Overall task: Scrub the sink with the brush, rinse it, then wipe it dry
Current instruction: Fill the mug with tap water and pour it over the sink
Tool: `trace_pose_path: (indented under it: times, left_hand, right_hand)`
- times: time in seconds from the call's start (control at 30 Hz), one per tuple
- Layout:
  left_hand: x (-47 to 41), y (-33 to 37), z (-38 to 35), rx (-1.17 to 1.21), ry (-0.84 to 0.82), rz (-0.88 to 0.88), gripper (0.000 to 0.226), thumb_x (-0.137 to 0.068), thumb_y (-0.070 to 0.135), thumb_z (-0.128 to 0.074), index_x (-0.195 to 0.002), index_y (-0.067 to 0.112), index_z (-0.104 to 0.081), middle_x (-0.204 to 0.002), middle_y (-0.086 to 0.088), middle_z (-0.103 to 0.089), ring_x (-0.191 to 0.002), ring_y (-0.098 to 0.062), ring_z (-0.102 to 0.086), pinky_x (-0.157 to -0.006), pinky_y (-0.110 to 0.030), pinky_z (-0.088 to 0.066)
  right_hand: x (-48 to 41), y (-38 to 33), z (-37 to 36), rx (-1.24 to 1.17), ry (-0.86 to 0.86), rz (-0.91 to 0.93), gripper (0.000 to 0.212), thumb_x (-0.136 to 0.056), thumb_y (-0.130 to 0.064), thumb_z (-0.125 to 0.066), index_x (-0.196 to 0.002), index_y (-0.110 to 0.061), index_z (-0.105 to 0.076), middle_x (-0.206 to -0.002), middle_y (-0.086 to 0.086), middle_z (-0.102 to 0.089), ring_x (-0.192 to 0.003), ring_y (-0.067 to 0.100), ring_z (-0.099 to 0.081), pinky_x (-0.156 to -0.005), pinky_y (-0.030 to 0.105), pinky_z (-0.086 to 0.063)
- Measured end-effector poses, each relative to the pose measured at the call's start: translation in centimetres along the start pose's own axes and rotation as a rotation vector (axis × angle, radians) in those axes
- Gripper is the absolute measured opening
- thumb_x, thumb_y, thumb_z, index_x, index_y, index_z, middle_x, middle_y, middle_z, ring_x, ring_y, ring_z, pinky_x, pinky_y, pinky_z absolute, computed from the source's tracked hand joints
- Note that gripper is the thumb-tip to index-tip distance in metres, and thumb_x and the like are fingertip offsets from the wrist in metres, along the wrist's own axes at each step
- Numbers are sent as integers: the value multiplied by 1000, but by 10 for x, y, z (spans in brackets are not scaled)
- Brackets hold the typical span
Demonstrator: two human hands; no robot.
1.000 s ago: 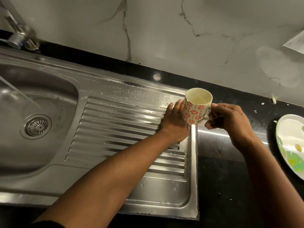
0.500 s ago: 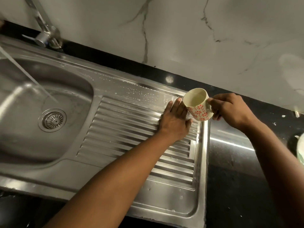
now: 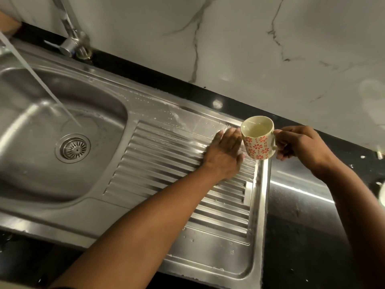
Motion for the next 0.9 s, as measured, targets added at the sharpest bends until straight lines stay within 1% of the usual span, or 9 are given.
trace_pose_path:
  times: [0.17, 0.23, 0.33, 0.43, 0.5, 0.6, 0.77, 0.83, 0.9]
  left_hand:
    - [21, -62, 9, 62, 98, 107, 69, -108, 53, -9, -165, 15, -3, -174, -7, 1, -160, -26, 6, -129, -50, -3]
    - [36, -93, 11, 80, 120, 196, 71, -107, 56, -6, -165, 14, -1, -173, -8, 3, -160, -26, 6, -130, -50, -4]
    - [58, -133, 15, 88, 123, 336, 73, -107, 56, -6, -164, 12, 4, -172, -10, 8, -159, -27, 9, -130, -50, -3]
    - [62, -140, 16, 69, 79, 414, 77, -105, 58, -3, -163, 8, 8, -170, -15, 14, -159, -31, 12, -129, -53, -1]
    - [55, -119, 15, 68, 64, 362, 78, -104, 58, 0, -162, 7, 10, -170, -16, 16, -158, -32, 14, -128, -54, 1]
    - [37, -65, 9, 46, 38, 168, 74, -106, 51, -4, -163, 5, 6, -172, -18, 7, -159, -33, 10, -128, -54, -1]
    - [10, -3, 1, 64, -71, -8, 69, -107, 47, -15, -162, 5, -15, -172, -15, -10, -160, -28, 1, -129, -50, 6]
    - [5, 0, 3, 24, -42, -31, 68, -107, 46, -17, -163, 8, -12, -173, -13, -8, -160, -27, 0, -129, -49, 4]
    - [8, -12, 7, 28, 8, -19, 69, -107, 48, -14, -164, 8, -7, -173, -11, -3, -160, -26, 1, -130, -48, 0]
  right_hand:
    - [-13, -9, -17, 206, 22, -8, 29, -108, -28, -52, -109, -9, -74, -88, 3, -74, -69, 21, -71, -65, 32, -55]
    - [-18, -18, -27, 246, 16, 19, 30, -108, -31, -53, -112, -10, -74, -89, -2, -74, -65, 15, -71, -63, 27, -54]
    - [-23, -31, -42, 203, -15, 59, 27, -108, -30, -53, -108, -14, -74, -88, -4, -74, -61, 11, -71, -61, 25, -54]
    - [-22, -38, -48, 22, -50, 58, 31, -108, -24, -52, -89, -12, -73, -79, 0, -73, -60, 15, -69, -63, 31, -57]
    - [-17, -37, -48, -124, -71, 54, 37, -108, -19, -51, -78, -5, -67, -70, 2, -69, -64, 25, -66, -65, 36, -58]
    - [-8, -32, -39, -219, -103, 56, 39, -108, -17, -49, -73, -2, -58, -73, 12, -62, -67, 31, -62, -66, 37, -56]
    - [8, -11, -12, -164, -95, 48, 41, -109, -20, -48, -80, 8, -55, -74, 14, -60, -68, 28, -62, -69, 39, -57]
    - [11, -1, -4, -111, -65, 20, 41, -109, -20, -49, -87, 13, -61, -74, 13, -64, -70, 31, -64, -72, 43, -58]
    - [12, 5, -2, -44, -36, -7, 37, -108, -20, -50, -87, 4, -69, -73, 8, -69, -69, 31, -65, -70, 40, -57]
Point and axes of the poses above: each hand's wrist, its own x-axis away from the middle knuckle, its own z-axis out of the back of the hand, y = z × x, the point moved 9 cm from there along -x, towards the middle knuckle
